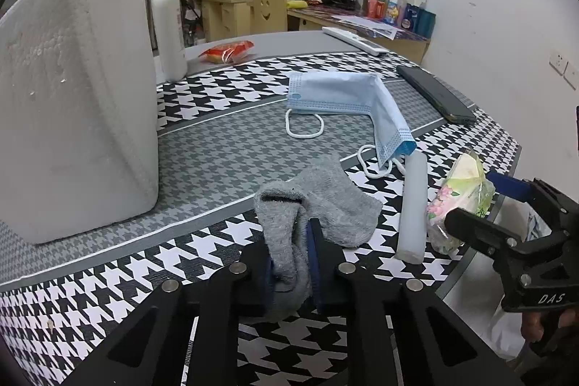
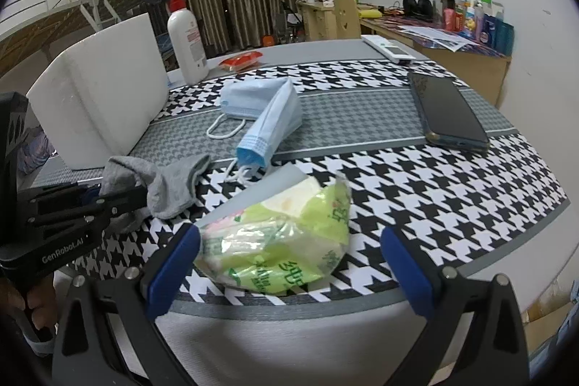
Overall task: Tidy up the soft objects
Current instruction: 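Grasp the grey sock with the left gripper while the right gripper grasps the wet-wipe pack, then lift and carry the sock and wet-wipe pack over the white foam box with both grippers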
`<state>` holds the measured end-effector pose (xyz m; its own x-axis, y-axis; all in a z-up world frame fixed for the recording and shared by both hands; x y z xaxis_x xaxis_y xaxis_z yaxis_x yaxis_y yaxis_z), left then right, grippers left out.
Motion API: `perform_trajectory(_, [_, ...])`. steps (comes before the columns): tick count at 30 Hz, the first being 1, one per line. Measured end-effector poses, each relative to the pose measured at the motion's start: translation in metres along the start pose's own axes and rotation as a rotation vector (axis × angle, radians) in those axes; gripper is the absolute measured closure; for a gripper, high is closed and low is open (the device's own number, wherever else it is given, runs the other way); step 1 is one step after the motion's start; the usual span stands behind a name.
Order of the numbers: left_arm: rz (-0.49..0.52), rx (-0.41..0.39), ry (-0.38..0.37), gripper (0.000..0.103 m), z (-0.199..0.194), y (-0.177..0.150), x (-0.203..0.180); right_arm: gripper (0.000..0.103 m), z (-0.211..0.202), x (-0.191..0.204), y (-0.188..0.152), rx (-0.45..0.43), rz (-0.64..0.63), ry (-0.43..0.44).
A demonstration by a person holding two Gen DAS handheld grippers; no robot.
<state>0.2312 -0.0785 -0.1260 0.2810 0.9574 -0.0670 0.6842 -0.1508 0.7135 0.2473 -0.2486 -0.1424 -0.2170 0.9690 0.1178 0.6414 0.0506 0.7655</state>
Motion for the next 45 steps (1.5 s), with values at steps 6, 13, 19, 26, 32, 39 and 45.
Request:
perform_trajectory(6, [0.001,-0.004,-0.004,0.087,-0.002,-0.001,0.000,0.023,0.001,0.006,-0.003,0.024,-0.004,0.060])
perform_trajectory(13, [0.002,-0.007,-0.007,0.087,-0.004,-0.002,0.000,0.040,-0.003,0.011,-0.003,0.030,-0.029,0.076])
perform_trajectory(19, [0.007,-0.028,-0.016,0.089,-0.013,-0.002,-0.002,0.048,-0.010,0.010,-0.001,0.025,-0.019,0.096])
perform_trajectory(26, [0.011,-0.066,-0.019,0.089,-0.028,0.002,-0.002,0.050,-0.020,0.012,0.005,-0.007,-0.024,0.081])
perform_trajectory(32, [0.018,-0.099,-0.024,0.092,-0.039,0.005,-0.003,0.051,-0.028,0.014,0.011,-0.036,-0.036,0.068])
perform_trajectory(39, [0.018,-0.137,-0.028,0.093,-0.051,0.011,-0.002,0.051,-0.034,0.016,0.015,-0.061,-0.044,0.064])
perform_trajectory(45, [0.015,-0.151,-0.011,0.093,-0.057,0.012,0.002,0.051,-0.032,0.020,0.019,-0.070,-0.046,0.071])
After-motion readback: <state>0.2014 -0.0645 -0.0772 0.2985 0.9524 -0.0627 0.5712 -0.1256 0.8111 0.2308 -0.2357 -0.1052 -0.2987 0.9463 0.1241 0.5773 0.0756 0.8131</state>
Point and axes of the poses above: each gripper's, at about its wrist camera, not at the fingertips, and z roughly the way its jaws point, x to its left, y to its top, the point moved 4 cm from there along z, roughly the way its jaws point, and after that the axes turned 3 degrees about -x, right-handed, at the moved point
